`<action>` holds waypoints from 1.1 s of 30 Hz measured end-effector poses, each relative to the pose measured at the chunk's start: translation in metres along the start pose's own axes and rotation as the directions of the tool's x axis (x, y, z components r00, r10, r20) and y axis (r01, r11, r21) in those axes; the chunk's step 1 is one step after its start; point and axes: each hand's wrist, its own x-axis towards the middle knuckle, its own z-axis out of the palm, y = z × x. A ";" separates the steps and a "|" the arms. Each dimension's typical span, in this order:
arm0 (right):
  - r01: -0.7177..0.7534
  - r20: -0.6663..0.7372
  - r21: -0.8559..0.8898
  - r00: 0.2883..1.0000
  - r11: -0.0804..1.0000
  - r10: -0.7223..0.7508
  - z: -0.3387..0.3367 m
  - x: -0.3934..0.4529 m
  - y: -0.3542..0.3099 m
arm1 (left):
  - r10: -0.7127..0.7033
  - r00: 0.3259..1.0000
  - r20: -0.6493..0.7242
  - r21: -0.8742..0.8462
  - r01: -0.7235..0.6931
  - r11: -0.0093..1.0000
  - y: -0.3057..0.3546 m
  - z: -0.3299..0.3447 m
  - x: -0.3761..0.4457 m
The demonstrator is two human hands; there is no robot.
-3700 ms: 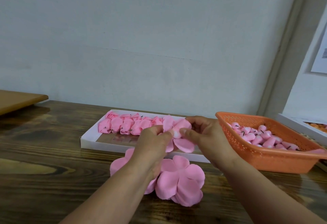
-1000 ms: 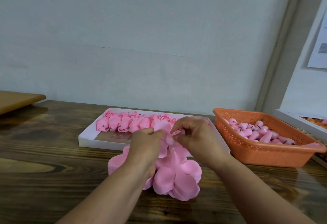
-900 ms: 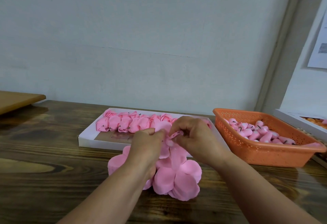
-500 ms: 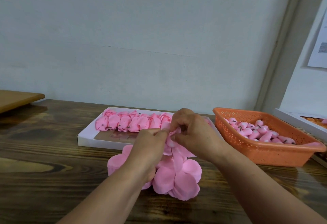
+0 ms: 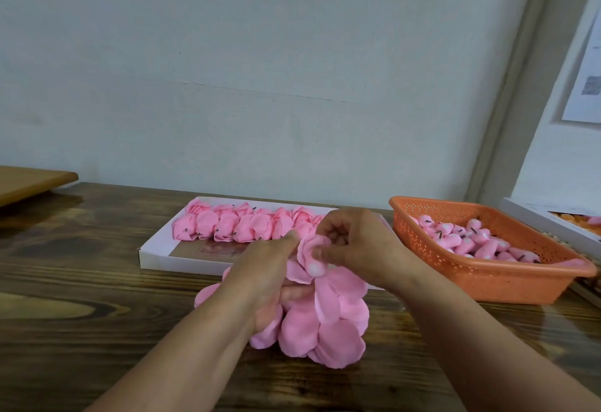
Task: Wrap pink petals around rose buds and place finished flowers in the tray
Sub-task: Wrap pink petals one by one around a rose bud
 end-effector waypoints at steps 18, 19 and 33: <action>-0.070 0.156 0.281 0.987 0.957 0.026 0.002 -0.002 0.004 | 0.033 0.999 0.040 0.093 -0.037 0.995 -0.001 0.000 0.001; -0.077 0.152 0.285 0.988 0.955 0.034 0.002 -0.002 0.005 | 0.034 0.999 0.035 0.098 -0.038 0.995 -0.001 0.001 0.001; -0.129 -0.082 0.403 0.981 0.906 0.176 0.009 0.002 0.018 | -0.135 0.982 0.129 -0.464 0.181 0.867 -0.004 -0.004 -0.005</action>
